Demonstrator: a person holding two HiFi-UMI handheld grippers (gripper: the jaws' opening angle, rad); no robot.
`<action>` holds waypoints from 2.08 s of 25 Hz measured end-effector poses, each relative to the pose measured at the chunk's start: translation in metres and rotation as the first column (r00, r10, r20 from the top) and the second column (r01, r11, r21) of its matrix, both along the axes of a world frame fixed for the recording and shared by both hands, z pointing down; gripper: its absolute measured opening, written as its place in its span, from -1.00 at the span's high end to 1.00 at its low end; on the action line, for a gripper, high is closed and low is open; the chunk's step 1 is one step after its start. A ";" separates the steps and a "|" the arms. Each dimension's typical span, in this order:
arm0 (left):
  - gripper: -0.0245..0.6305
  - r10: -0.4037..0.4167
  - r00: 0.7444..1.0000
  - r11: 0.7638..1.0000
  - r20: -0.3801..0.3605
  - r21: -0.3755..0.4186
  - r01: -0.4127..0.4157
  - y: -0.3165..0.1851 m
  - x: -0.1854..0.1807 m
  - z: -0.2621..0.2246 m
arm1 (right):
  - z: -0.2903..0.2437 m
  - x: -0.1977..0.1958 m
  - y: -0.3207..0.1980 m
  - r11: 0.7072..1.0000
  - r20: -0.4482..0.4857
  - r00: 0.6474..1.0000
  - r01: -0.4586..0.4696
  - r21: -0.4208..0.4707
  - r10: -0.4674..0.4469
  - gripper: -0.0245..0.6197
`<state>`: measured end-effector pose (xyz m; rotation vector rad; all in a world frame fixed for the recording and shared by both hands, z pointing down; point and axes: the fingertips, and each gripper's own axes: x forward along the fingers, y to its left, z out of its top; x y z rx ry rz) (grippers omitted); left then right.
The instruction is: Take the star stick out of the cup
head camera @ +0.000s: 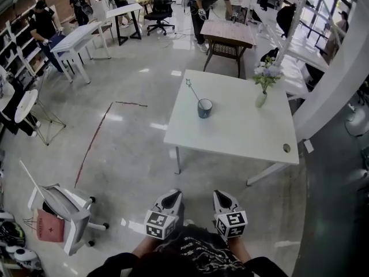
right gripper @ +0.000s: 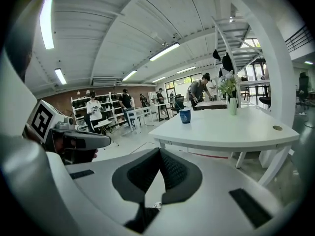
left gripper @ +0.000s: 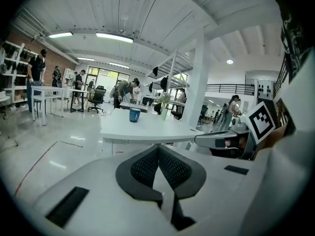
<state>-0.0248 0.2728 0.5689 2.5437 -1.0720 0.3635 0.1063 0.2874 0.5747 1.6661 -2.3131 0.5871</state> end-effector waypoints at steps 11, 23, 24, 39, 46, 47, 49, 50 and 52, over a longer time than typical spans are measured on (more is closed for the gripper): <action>0.87 0.069 0.997 0.997 -0.016 -0.013 -0.070 -0.103 0.017 0.015 | 0.006 0.017 -0.086 0.996 0.010 0.996 -0.091 -0.003 0.091 0.90; 0.87 0.093 0.995 0.996 -0.030 -0.002 -0.094 -0.271 0.012 0.006 | 0.000 0.013 -0.241 0.993 -0.016 0.993 -0.120 -0.004 0.120 0.90; 0.86 0.100 0.995 0.995 -0.028 0.002 -0.100 -0.282 0.010 0.005 | -0.001 0.011 -0.252 0.992 -0.016 0.992 -0.124 -0.002 0.124 0.90; 0.86 0.112 0.994 0.994 -0.019 -0.002 -0.112 -0.390 0.008 0.016 | -0.019 0.020 -0.370 0.984 -0.045 0.986 -0.154 0.086 0.159 0.90; 0.86 0.037 0.999 0.999 -0.030 -0.025 -0.038 -0.415 0.008 0.008 | -0.030 0.026 -0.409 0.993 -0.086 0.993 -0.077 0.088 0.085 0.58; 0.86 0.028 0.999 0.999 -0.033 -0.022 -0.029 -0.419 0.008 0.007 | -0.031 0.027 -0.415 0.994 -0.088 0.993 -0.070 0.086 0.077 0.52; 0.86 0.011 0.999 1.000 -0.036 -0.020 -0.011 -0.425 0.007 0.008 | -0.032 0.029 -0.426 0.996 -0.088 0.994 -0.058 0.073 0.064 0.42; 0.86 0.002 0.999 1.000 -0.035 -0.020 -0.003 -0.427 0.006 0.007 | -0.032 0.030 -0.430 0.996 -0.088 0.994 -0.053 0.068 0.058 0.41; 0.86 -0.015 0.999 1.000 -0.032 -0.019 0.014 -0.430 0.003 0.006 | -0.033 0.029 -0.437 0.997 -0.090 0.995 -0.042 0.065 0.048 0.41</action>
